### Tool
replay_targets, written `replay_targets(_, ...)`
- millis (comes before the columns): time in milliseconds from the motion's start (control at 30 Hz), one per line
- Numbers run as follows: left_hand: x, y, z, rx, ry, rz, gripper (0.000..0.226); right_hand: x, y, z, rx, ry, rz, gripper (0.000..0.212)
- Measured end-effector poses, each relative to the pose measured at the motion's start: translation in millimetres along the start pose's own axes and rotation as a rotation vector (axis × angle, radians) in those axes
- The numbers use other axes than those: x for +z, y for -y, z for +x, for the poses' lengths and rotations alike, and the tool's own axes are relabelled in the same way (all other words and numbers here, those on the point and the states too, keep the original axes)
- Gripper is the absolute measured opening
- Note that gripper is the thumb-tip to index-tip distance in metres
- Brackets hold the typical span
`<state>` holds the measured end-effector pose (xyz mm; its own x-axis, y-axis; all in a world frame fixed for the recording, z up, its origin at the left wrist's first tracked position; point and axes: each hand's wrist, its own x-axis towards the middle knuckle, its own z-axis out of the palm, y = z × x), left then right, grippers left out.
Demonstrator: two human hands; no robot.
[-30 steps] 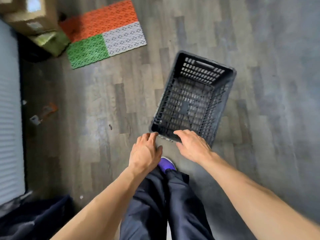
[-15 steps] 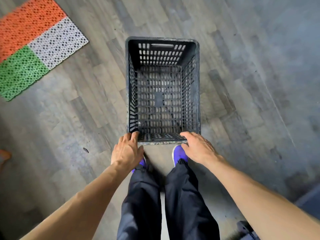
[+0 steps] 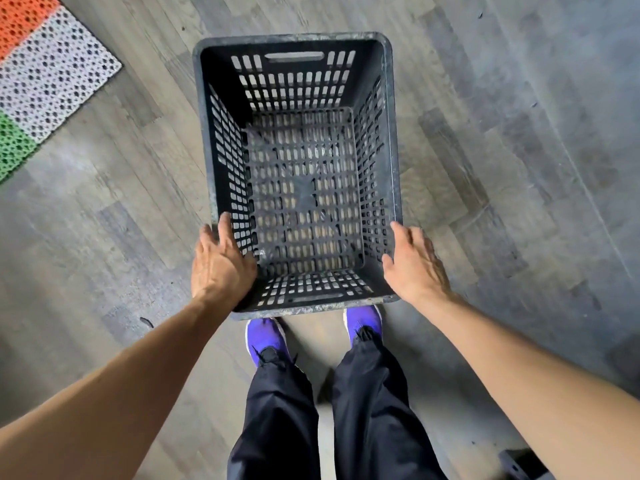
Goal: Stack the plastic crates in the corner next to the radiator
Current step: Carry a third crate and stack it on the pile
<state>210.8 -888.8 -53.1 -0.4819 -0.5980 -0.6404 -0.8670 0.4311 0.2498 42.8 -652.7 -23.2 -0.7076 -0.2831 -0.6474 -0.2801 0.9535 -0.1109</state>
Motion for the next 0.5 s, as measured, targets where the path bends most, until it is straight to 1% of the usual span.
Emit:
replay_targets(133, 3, -10, 24, 0.025, -0.031, -0.024, 0.093, -2, -1, 27, 0.076, -0.006, 0.079, 0.074)
replay_targets(267, -3, -15, 43, 0.051, -0.058, -0.032, 0.094, -6, 5, 53, 0.101, 0.003, 0.122, 0.077)
replay_targets(367, -9, -19, 58, 0.064, -0.085, -0.043, 0.097, -8, 17, 68, 0.129, -0.004, 0.209, 0.078)
replay_targets(433, -14, -20, 67, 0.042, -0.094, -0.072, 0.100, -10, 20, 81, 0.170, -0.002, 0.308, 0.076)
replay_targets(500, -22, -19, 74, 0.002, -0.086, -0.111, 0.100, -15, 18, 91, 0.225, -0.016, 0.466, 0.066)
